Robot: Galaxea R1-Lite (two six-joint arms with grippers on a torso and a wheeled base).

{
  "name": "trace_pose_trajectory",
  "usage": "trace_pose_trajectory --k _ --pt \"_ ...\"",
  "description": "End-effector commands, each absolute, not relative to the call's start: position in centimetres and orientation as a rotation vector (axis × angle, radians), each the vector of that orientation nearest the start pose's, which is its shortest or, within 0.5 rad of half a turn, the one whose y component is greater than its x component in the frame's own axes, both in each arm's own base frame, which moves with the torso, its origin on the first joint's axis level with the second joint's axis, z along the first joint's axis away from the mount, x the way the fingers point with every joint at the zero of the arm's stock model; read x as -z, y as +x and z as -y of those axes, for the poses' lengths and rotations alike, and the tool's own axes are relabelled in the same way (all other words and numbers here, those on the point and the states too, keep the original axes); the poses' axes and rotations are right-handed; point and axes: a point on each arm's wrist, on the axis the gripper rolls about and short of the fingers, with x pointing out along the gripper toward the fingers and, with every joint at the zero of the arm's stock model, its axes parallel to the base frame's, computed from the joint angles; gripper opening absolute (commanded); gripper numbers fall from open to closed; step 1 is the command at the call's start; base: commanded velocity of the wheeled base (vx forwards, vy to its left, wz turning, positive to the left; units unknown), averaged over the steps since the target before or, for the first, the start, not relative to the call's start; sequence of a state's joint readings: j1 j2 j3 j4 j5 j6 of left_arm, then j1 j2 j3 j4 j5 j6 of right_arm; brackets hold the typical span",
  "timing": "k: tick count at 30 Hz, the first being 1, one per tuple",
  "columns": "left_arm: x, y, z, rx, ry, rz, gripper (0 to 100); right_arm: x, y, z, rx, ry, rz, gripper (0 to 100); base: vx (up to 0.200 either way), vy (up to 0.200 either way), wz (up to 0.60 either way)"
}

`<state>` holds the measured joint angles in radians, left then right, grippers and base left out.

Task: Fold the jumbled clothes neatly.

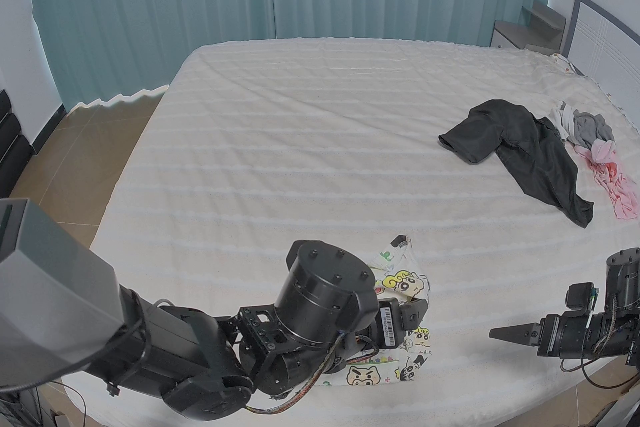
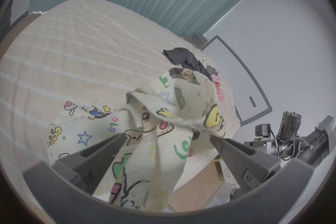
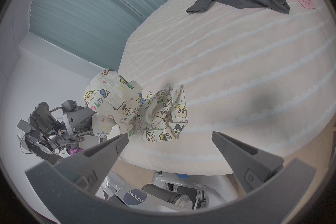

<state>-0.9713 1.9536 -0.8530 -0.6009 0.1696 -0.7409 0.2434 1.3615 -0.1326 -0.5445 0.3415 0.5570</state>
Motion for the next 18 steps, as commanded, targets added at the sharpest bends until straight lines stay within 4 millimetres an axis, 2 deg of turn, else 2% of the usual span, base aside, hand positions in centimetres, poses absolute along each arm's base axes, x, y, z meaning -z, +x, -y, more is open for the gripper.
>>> trace_pose_trajectory --k 1,7,11,12,18 --pt "-10.9 20.1 28.4 0.573 -0.416 -0.687 100 -8.9 13.9 -4.3 -0.355 0.552 -0.837 100 0.0 0.0 0.0" --pt "-10.3 20.8 27.5 0.541 -0.38 -0.708 100 -9.0 13.9 -4.3 -0.356 0.552 -0.836 100 0.0 0.0 0.0" --pt "-9.9 20.6 26.8 0.55 -0.346 -0.787 100 -8.9 13.9 -4.3 -0.355 0.552 -0.837 100 0.0 0.0 0.0" --pt "-10.4 20.9 26.3 0.588 -0.365 -0.818 100 -8.9 13.9 -4.3 -0.355 0.552 -0.839 100 0.0 0.0 0.0" --pt "-10.9 21.4 25.8 0.606 -0.396 -0.817 100 -8.9 13.9 -4.3 -0.355 0.552 -0.839 100 0.0 0.0 0.0"
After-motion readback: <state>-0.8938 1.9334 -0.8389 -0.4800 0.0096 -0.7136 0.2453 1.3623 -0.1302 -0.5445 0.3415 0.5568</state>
